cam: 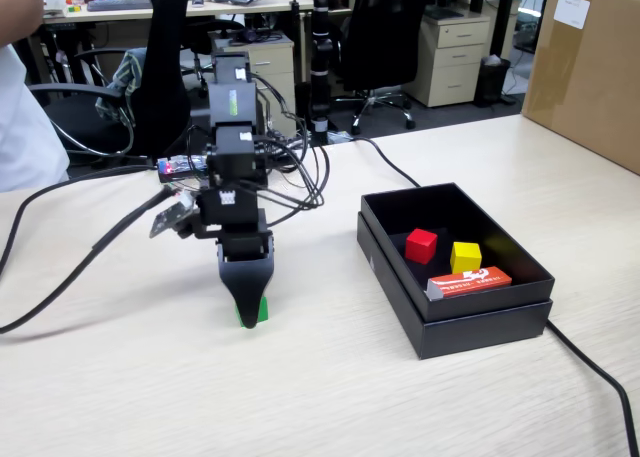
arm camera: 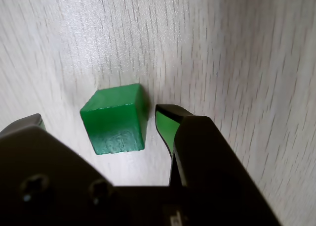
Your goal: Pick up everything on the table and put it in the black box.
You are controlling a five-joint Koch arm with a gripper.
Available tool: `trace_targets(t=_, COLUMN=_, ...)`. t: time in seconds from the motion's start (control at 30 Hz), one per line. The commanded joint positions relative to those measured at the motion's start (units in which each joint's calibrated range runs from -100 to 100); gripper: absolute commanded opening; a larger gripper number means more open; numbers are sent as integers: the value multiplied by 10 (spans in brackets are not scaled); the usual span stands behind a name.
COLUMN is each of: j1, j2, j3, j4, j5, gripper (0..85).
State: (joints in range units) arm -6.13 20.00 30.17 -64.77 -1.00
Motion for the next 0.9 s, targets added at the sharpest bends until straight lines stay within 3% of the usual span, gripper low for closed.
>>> trace_targets(t=0.0, j1=6, j2=1, j3=55, j4=-18, j5=-2, gripper=448)
trace_targets(t=0.1, j1=9, j2=31, j3=64, j4=-35, j5=-1, gripper=436)
trace_targets(t=0.3, j1=7, j2=50, j3=67, j4=-46, j5=2, gripper=294)
trace_targets(t=0.73, j1=-9, j2=59, j3=66, j4=-53, j5=1, gripper=293)
trace_targets(t=0.87, j1=-9, j2=56, j3=72, j4=-53, j5=5, gripper=9)
